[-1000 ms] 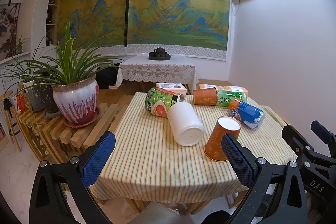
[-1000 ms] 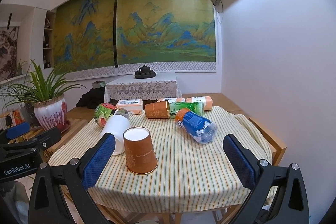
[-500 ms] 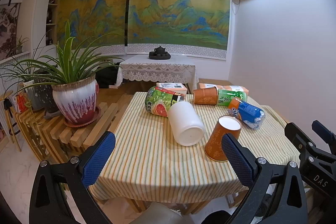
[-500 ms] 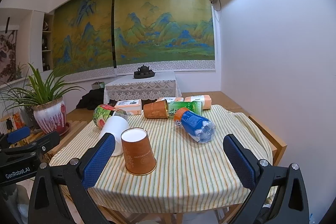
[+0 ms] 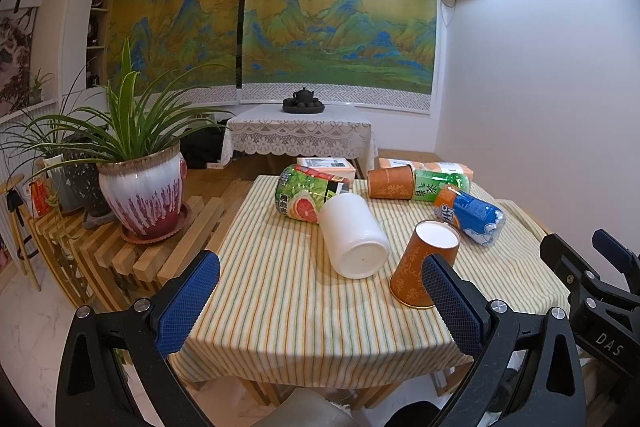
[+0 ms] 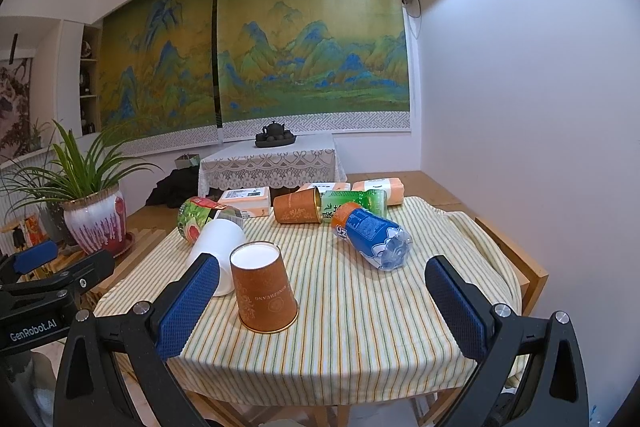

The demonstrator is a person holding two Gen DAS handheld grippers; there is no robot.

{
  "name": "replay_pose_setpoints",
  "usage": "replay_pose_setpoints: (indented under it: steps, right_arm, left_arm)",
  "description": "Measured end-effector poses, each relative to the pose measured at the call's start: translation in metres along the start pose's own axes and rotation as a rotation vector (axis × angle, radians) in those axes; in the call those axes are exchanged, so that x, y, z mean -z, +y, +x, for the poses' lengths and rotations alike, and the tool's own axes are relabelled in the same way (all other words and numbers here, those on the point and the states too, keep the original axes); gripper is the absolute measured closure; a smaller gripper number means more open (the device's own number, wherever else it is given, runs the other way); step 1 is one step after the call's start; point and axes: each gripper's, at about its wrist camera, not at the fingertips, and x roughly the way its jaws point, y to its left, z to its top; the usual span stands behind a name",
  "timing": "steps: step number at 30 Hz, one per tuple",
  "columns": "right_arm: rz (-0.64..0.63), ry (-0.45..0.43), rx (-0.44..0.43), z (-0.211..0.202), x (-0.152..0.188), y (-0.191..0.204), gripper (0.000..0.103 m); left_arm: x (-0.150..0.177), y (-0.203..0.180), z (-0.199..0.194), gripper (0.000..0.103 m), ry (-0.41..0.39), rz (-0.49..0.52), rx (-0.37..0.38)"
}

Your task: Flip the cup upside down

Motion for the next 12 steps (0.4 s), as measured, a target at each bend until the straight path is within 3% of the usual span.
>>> replay_pose_setpoints:
  steps: [12]
  right_arm:
    - [0.007, 0.014, -0.003, 0.0035, 0.0029, -0.0005, 0.001]
  left_arm:
    - [-0.0009, -0.0012, 0.0030, 0.001, -0.002, 0.004, 0.000]
